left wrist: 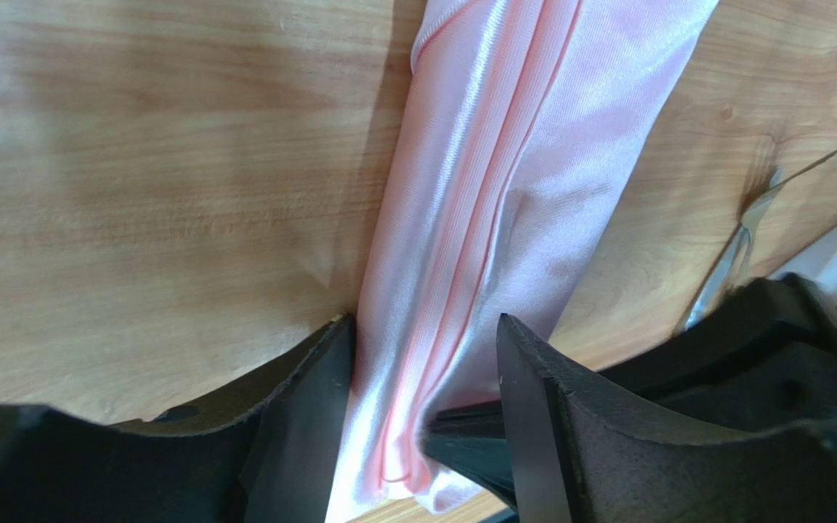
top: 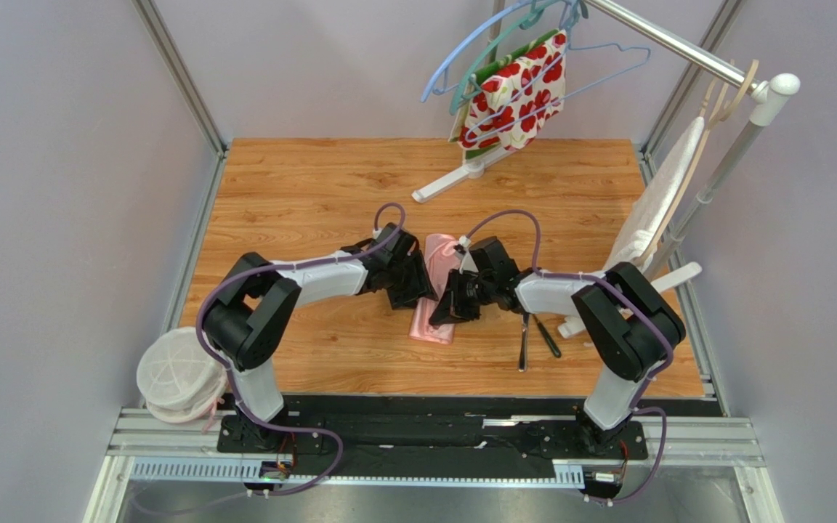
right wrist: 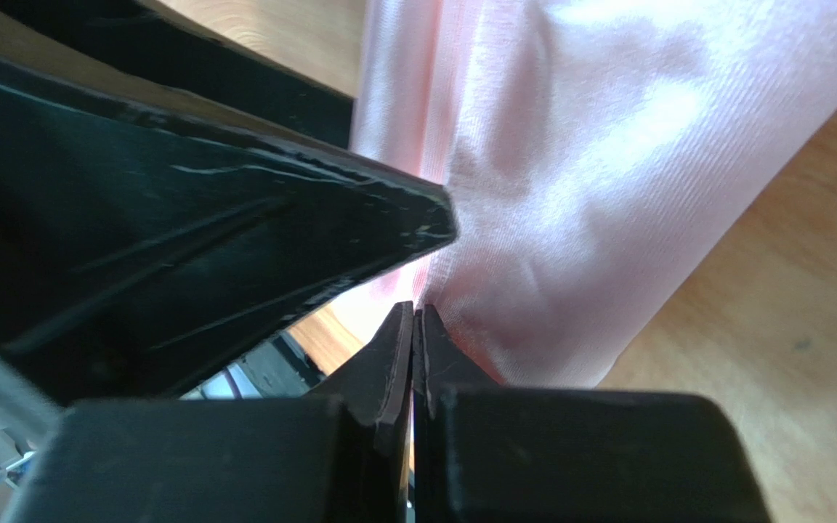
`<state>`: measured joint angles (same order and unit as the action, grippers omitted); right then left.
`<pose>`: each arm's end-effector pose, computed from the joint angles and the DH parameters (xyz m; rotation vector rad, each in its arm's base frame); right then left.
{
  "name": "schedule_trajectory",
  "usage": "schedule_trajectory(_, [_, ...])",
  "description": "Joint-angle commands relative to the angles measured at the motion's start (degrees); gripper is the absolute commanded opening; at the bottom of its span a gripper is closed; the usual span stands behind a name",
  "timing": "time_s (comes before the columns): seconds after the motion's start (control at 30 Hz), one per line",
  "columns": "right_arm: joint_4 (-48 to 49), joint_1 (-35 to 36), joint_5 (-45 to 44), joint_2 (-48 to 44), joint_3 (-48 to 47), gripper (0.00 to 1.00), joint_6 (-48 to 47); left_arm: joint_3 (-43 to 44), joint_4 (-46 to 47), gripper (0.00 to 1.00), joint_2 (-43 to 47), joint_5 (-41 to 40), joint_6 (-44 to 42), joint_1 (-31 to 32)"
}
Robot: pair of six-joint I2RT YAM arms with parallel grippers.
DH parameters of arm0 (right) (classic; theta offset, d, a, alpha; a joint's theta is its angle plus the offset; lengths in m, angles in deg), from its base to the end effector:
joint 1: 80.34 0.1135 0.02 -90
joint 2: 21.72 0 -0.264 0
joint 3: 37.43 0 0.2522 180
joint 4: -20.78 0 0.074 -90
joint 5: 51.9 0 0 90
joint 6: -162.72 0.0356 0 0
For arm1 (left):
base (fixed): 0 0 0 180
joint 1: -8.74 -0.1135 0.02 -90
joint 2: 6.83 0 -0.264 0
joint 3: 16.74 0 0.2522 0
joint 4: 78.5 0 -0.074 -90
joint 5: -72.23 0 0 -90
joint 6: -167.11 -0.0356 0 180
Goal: Fold the napkin into a case and place the utensils inside
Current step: Fold the 2/3-rectangle-folded napkin at the center of the board.
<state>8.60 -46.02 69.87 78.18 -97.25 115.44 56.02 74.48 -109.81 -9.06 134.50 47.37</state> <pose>0.2555 0.1971 0.1287 -0.0646 2.7309 1.1841 0.2750 -0.2267 0.1520 -0.3907 2.7463 -0.7472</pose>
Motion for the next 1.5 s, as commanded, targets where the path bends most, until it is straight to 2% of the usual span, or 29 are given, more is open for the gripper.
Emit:
schedule_trajectory(0.0, [-5.5, -1.0, -1.3, -6.0, -2.9, 0.00, -4.5, -3.5, -8.8, 0.63, 2.6, -11.7, -5.5, 1.4])
schedule_trajectory(0.1, [-9.6, -1.7, -1.5, -7.8, -4.2, 0.00, -6.9, -2.8, -12.0, 0.65, 7.6, -14.6, -10.0, 1.4])
schedule_trajectory(0.2, [-11.6, -3.3, -1.4, -9.6, -3.9, 0.00, -7.8, -2.0, -14.9, 0.62, 11.0, -13.6, -12.5, 1.5])
schedule_trajectory(0.3, [-13.2, -6.1, -1.7, -11.1, -3.7, 0.00, -9.1, -4.1, -12.3, 0.57, 14.9, -9.2, -13.4, 2.1])
schedule_trajectory(0.33, [-13.7, -6.8, -1.8, -11.4, -3.7, 0.00, -10.0, -4.5, -11.3, 0.56, 15.5, -4.0, -13.2, 2.1])
schedule_trajectory(0.43, [-14.6, -9.2, -1.0, -12.4, -3.8, 0.00, -10.6, -4.6, -7.1, 0.58, 13.4, 3.1, -13.0, 2.1])
schedule_trajectory(0.73, [-15.2, -9.7, 1.5, -16.8, 1.6, 0.00, -11.3, 0.3, -5.8, 0.64, 5.6, 7.3, -14.8, 2.1])
schedule_trajectory(0.8, [-15.1, -9.7, 1.5, -18.2, 2.7, 0.00, -11.3, 0.5, -4.9, 0.63, 4.6, 7.5, -14.5, 2.1])
schedule_trajectory(0.9, [-14.9, -9.8, 1.3, -20.0, 4.6, 0.00, -11.2, 0.1, -3.6, 0.53, 4.8, 7.1, -13.4, 2.1])
schedule_trajectory(1.0, [-15.2, -9.7, 1.1, -20.8, 5.5, 0.00, -11.3, -1.0, -4.9, 0.52, 7.3, 4.5, -11.6, 2.4])
schedule_trajectory(1.13, [-15.3, -9.7, 0.8, -20.8, 5.6, 0.00, -11.8, -0.3, -12.8, 0.58, 12.6, -8.5, -11.4, 5.0])
schedule_trajectory(1.27, [-14.6, -9.7, 1.1, -20.2, 5.9, 0.00, -11.5, 1.4, -12.8, 0.57, 13.9, -6.0, -11.8, 5.2])
schedule_trajectory(1.37, [-14.2, -9.7, 1.2, -20.5, 6.4, 0.00, -11.3, 2.7, -10.2, 0.57, 11.3, -1.2, -11.5, 5.2])
schedule_trajectory(1.47, [-14.2, -9.6, 1.4, -21.8, 7.1, 0.00, -11.1, 5.2, -10.2, 0.64, 7.1, 2.4, -11.5, 5.3])
